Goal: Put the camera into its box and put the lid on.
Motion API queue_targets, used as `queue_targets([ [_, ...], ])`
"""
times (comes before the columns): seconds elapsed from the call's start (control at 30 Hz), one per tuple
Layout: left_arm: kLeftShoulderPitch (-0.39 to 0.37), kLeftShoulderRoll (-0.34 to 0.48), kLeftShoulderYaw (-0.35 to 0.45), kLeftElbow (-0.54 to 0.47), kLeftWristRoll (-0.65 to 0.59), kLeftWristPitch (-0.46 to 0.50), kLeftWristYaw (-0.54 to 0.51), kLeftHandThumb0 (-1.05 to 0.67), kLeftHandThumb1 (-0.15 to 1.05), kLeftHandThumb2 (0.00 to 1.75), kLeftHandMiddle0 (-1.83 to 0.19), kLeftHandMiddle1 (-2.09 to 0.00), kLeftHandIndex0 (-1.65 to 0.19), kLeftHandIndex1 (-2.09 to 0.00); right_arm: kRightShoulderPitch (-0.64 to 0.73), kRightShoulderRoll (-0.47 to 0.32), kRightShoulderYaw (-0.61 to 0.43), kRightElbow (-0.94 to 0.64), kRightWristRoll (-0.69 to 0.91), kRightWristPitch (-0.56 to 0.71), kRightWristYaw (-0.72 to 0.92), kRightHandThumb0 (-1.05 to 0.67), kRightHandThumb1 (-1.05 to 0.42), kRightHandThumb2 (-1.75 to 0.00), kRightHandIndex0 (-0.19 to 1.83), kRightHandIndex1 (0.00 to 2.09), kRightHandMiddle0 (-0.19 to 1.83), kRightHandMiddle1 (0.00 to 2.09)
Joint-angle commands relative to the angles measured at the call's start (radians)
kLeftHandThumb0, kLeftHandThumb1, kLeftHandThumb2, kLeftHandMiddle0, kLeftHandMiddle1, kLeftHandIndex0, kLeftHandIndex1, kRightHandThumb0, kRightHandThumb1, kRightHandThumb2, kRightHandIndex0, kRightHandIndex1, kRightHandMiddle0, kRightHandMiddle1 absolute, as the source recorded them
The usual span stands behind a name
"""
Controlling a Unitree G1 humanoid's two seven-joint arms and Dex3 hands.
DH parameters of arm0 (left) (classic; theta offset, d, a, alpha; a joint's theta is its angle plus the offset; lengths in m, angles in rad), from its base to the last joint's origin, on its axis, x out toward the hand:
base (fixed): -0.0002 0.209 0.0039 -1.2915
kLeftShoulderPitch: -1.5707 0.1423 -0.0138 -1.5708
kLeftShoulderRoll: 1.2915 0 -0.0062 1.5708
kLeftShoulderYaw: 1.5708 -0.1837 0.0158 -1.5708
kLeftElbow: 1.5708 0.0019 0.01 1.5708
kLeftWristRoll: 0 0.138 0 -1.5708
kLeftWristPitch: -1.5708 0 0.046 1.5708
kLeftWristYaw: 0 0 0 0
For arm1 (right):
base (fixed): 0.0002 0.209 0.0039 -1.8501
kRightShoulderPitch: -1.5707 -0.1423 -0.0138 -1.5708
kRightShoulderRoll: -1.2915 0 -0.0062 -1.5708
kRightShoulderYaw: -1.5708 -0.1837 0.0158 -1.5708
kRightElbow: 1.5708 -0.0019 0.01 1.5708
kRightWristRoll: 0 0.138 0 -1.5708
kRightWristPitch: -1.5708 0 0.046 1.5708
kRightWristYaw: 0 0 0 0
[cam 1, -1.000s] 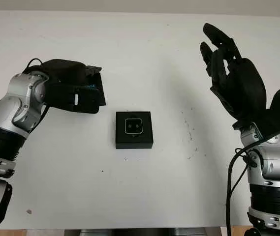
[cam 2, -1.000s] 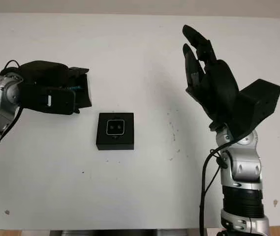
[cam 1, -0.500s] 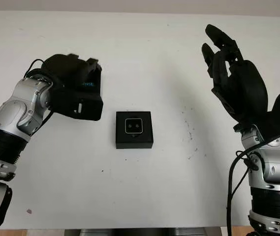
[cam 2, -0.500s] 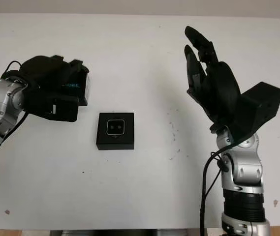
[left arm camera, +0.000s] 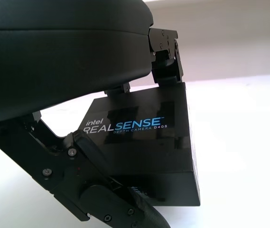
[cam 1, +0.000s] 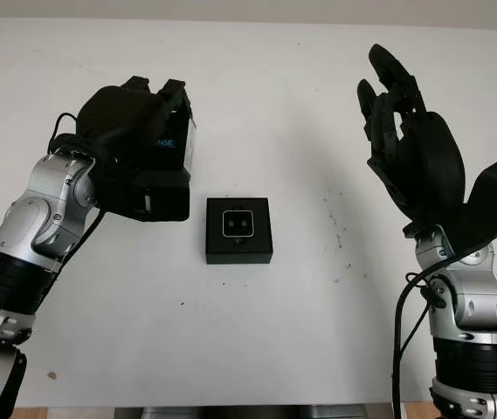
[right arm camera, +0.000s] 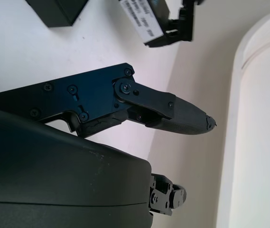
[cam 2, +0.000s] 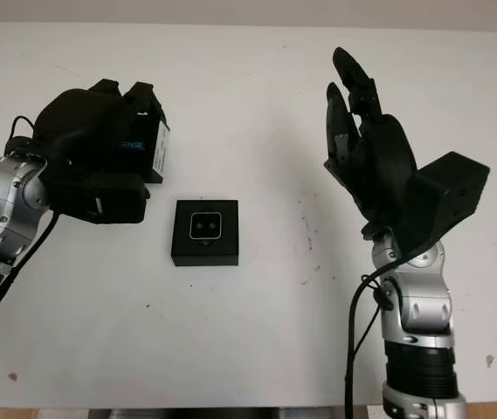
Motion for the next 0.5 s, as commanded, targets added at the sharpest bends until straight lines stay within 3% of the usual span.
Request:
queue_targets([
  [0.0,0.016,0.006,0.029,-0.065,-0.023,0.016,-0.040,-0.37,1.05,0.37,-0.82,-2.09,-0.35,-2.09,0.019,-0.006,0.014,-0.029,-0.011,0.017,0.004,-0.74,-1.05,-0.78,-0.19,0.00,-0.19,0.02],
  [0.23,0.030,-0.001,0.077,-0.233,-0.110,0.095,-0.208,-0.35,1.05,0.36,-0.87,-2.09,-0.37,-2.09,0.040,0.006,0.044,-0.052,-0.040,0.057,-0.010,-0.76,-1.05,-0.81,-0.19,0.00,-0.19,0.00],
  [0.47,0.010,0.013,0.092,-0.322,-0.166,0.222,-0.374,-0.34,1.05,0.35,-0.92,-2.09,-0.49,-2.09,0.045,0.014,0.052,-0.041,-0.050,0.050,-0.010,-0.77,-1.05,-0.78,-0.19,0.00,-0.19,0.00],
])
